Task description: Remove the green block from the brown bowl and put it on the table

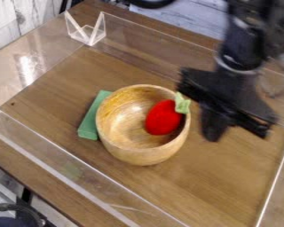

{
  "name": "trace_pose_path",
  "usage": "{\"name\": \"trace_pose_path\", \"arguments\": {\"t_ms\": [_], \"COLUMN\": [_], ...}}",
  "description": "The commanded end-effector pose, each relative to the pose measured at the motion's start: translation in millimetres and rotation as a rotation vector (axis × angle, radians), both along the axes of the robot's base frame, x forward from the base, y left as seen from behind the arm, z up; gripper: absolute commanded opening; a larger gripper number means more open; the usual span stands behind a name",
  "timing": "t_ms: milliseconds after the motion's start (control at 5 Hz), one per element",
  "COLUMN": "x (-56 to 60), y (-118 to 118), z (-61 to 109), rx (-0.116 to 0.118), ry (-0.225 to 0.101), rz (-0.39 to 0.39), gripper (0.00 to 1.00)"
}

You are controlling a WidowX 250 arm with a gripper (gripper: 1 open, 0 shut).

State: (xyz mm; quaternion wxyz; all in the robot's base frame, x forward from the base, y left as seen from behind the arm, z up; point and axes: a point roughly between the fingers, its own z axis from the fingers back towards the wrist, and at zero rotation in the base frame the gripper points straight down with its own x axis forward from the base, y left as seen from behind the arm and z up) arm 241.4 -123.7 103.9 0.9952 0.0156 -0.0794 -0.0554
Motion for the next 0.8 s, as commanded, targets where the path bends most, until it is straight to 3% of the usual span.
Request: {"name": "trace_pose_path", "arguments": {"t_ms": [0,200,600], "x": [4.2,-6.7,-33.5], "y": [-30.5,-33.1,-31.2], "z": [7.9,1.9,7.3], "rx": [-0.066,-0.074,-0.046], "ry": [-0.09,-0.105,-0.158], "rz": [0.063,0.071,0.027], "gripper": [0.0,0.0,0.0]}}
